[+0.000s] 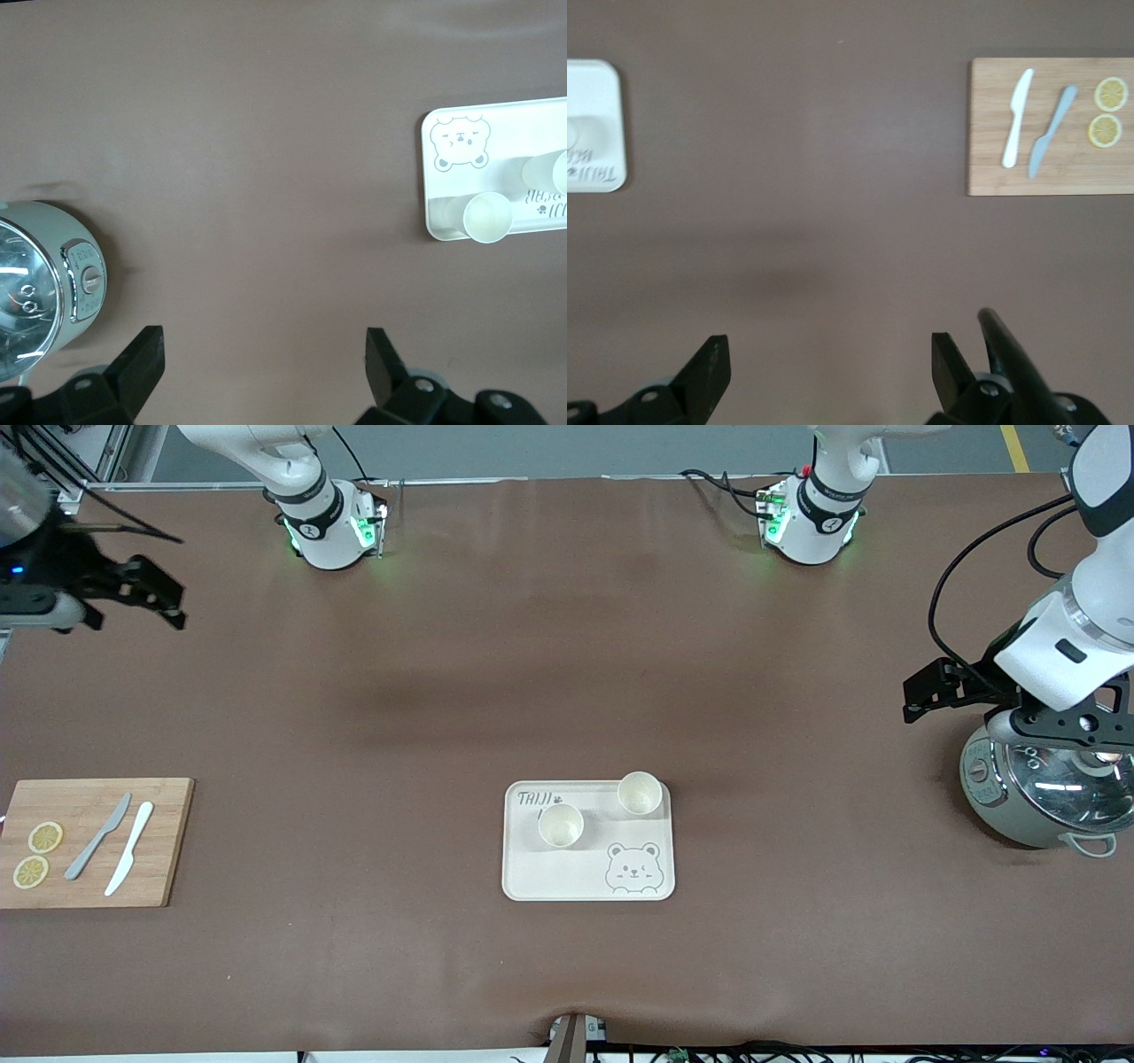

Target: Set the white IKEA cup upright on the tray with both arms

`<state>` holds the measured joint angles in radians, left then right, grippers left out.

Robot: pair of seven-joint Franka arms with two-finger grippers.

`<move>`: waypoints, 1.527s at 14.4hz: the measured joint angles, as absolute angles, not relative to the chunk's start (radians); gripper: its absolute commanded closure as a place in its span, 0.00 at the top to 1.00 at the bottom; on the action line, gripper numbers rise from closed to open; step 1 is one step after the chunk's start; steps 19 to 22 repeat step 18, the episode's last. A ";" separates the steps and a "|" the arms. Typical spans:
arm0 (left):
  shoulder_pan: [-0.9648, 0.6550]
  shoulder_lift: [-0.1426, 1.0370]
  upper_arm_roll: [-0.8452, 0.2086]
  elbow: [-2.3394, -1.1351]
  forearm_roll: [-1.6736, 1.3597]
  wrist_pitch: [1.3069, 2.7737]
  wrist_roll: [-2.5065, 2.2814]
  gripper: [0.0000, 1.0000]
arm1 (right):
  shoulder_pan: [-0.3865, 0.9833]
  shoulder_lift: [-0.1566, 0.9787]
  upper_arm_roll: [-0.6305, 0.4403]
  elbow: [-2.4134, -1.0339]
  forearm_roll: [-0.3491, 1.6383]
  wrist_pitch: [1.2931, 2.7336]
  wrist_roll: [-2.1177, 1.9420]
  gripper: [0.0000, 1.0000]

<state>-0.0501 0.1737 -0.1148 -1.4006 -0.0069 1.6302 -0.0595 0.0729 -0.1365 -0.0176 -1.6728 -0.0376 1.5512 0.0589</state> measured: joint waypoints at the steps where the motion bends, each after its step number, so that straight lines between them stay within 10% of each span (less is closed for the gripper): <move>1: -0.049 0.175 -0.114 -1.401 -0.007 1.631 -0.060 1.00 | 0.050 -0.134 -0.021 -1.677 -0.037 1.561 0.041 1.00; 22: -0.043 0.186 -0.111 -1.401 -0.007 1.639 -0.060 1.00 | 0.026 -0.132 -0.019 -1.694 -0.037 1.571 -0.006 1.00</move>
